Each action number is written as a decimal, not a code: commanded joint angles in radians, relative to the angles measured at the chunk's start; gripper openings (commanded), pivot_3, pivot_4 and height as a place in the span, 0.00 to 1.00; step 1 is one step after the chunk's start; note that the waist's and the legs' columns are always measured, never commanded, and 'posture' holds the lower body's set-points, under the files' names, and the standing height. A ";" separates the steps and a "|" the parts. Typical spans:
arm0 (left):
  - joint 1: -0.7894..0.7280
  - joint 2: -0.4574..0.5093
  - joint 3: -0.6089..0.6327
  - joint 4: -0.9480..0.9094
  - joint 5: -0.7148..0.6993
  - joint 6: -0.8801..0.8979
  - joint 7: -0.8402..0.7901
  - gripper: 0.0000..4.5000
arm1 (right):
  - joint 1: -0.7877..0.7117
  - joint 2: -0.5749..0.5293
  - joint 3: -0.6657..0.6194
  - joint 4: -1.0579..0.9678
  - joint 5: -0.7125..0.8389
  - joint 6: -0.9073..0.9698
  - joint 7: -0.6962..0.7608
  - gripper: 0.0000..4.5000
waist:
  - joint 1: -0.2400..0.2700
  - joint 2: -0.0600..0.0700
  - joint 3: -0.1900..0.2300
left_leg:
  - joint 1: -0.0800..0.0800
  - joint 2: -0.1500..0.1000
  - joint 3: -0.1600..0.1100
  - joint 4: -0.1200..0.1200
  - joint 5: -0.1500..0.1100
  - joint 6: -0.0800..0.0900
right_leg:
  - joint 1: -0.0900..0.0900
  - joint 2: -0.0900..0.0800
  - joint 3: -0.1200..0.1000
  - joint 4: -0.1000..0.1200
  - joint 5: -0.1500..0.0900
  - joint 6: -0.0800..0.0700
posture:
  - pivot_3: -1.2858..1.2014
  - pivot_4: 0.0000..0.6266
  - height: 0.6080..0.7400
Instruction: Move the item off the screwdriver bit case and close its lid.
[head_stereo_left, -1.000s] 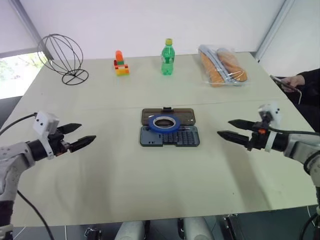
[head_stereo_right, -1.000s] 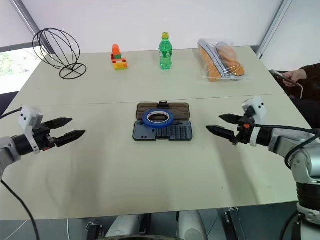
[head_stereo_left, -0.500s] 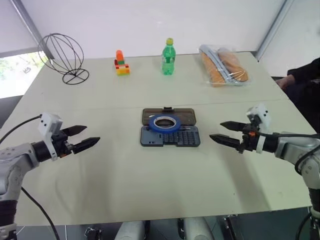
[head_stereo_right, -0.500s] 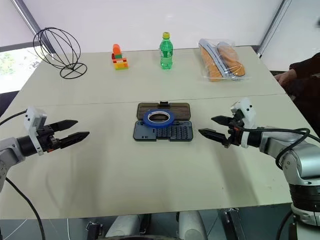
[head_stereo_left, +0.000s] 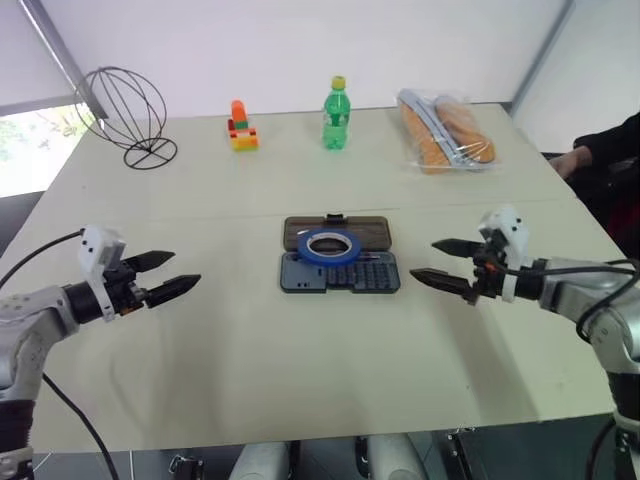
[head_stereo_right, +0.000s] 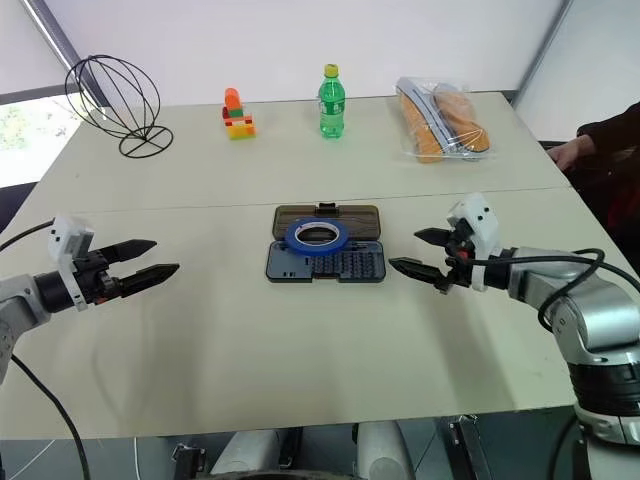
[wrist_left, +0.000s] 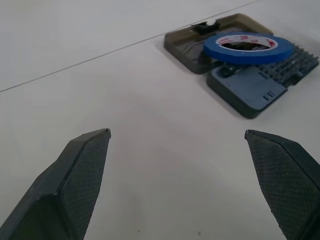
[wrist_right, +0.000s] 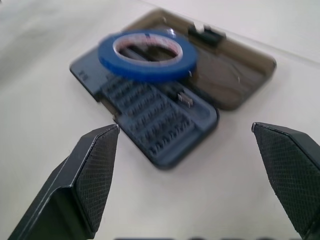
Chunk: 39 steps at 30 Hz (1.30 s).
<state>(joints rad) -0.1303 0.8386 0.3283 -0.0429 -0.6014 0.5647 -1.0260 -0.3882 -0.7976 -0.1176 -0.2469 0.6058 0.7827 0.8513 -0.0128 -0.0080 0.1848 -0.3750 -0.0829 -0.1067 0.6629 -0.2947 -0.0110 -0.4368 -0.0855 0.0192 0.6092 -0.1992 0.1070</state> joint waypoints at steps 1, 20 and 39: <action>-0.024 0.046 0.014 -0.070 -0.070 0.066 -0.052 1.00 | -0.092 0.048 0.080 -0.028 -0.045 -0.065 0.000 0.98 | -0.002 -0.001 0.001 | 0.000 0.000 0.000 0.000 0.000 0.000 | 0.000 0.000 0.000 0.000 0.000 0.000 | 0.52 0.24 1.00; -0.004 0.073 0.065 -0.295 -0.229 0.230 0.008 1.00 | -0.403 0.326 0.494 0.570 -0.441 -0.469 0.222 0.98 | -0.004 -0.001 0.003 | -0.001 -0.001 0.000 -0.001 0.001 -0.001 | -0.004 0.003 0.001 0.003 0.001 -0.001 | 0.52 0.24 1.00; 0.035 0.013 0.075 -0.310 -0.220 0.187 0.118 1.00 | -0.502 0.346 0.448 0.651 -0.590 -0.591 0.191 0.11 | -0.004 -0.001 0.003 | 0.001 -0.001 -0.001 -0.001 0.003 -0.005 | -0.002 0.004 0.001 0.004 0.002 -0.003 | 0.52 0.24 1.00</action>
<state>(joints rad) -0.0870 0.8502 0.3799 -0.3347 -0.8177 0.7729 -0.9112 -0.8431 -0.4242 0.3886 0.4524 0.0203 0.1787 1.0679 -0.0167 -0.0095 0.1873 -0.3743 -0.0835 -0.1073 0.6619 -0.2916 -0.0164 -0.4399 -0.0816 0.0202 0.6137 -0.1967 0.1037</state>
